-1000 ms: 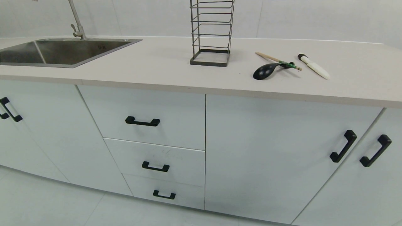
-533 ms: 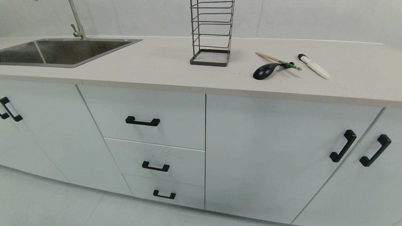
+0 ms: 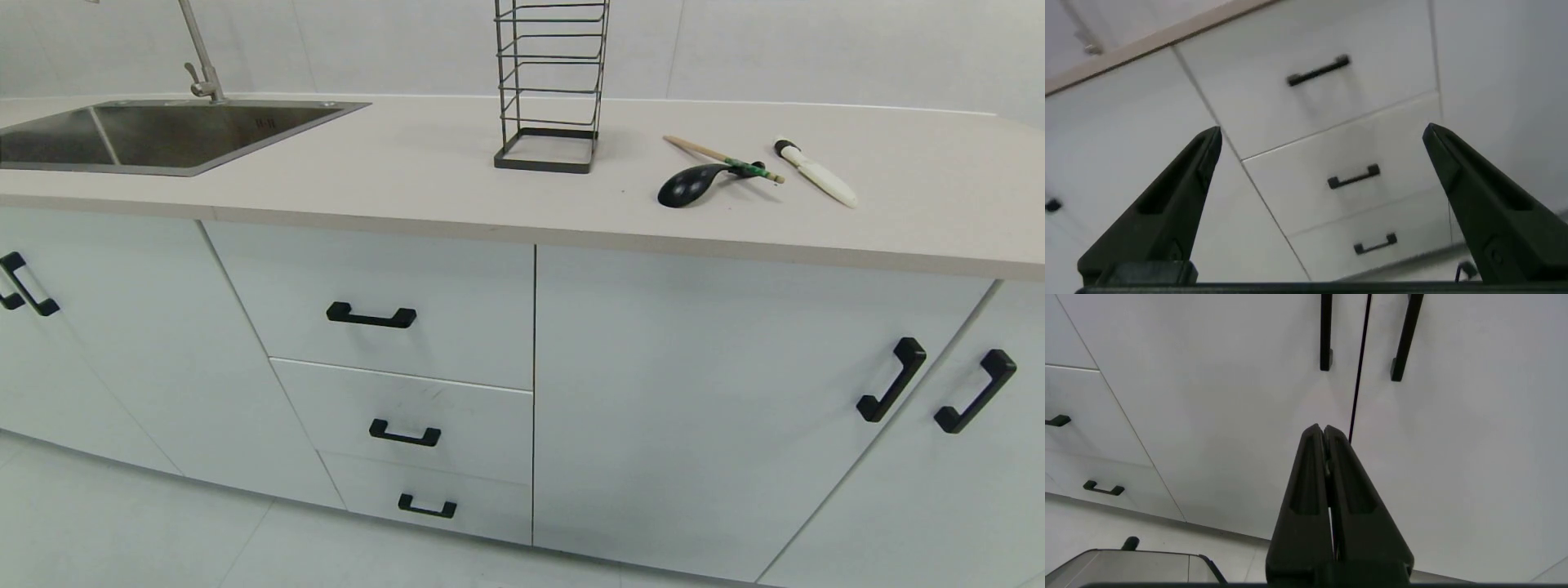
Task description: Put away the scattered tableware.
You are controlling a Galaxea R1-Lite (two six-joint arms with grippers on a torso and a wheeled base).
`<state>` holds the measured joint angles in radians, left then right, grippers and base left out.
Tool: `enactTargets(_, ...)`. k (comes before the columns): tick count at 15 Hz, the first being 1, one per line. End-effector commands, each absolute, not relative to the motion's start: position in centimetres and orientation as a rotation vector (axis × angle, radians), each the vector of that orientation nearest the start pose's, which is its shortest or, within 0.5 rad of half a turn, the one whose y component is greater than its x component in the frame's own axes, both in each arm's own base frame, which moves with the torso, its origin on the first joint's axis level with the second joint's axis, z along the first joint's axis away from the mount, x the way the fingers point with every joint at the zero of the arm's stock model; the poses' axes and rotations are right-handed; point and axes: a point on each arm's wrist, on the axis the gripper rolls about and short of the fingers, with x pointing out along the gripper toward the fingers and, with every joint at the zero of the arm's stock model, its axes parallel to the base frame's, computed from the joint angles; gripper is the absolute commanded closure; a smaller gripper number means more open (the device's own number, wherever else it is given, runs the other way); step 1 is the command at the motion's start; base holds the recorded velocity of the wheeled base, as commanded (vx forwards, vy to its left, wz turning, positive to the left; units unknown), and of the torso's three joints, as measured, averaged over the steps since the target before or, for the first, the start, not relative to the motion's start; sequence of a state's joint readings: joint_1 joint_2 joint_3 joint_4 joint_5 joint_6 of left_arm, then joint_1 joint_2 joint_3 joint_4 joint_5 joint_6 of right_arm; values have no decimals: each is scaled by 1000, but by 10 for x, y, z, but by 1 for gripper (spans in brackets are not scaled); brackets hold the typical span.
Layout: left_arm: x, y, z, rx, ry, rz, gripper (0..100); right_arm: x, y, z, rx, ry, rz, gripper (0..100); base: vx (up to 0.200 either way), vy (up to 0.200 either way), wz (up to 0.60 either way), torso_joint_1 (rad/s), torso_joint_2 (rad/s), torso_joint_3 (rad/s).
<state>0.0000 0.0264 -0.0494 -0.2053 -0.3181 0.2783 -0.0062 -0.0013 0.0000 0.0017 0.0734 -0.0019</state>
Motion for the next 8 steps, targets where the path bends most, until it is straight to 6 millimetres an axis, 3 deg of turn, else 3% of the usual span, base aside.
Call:
enactTargets(1,-19,-9,113,411,-211,-378,0,-23,2,75,-1,1,67,100,0,0,0,0,0,0)
enactTargets(4,-14,-11,113,510,-198,-468,0,-23,2,75,-1,1,67,100,0,0,0,0,0,0)
enactTargets(8,-5,-11,112,507,-114,-514,0,-23,2,75,-1,1,67,100,0,0,0,0,0,0)
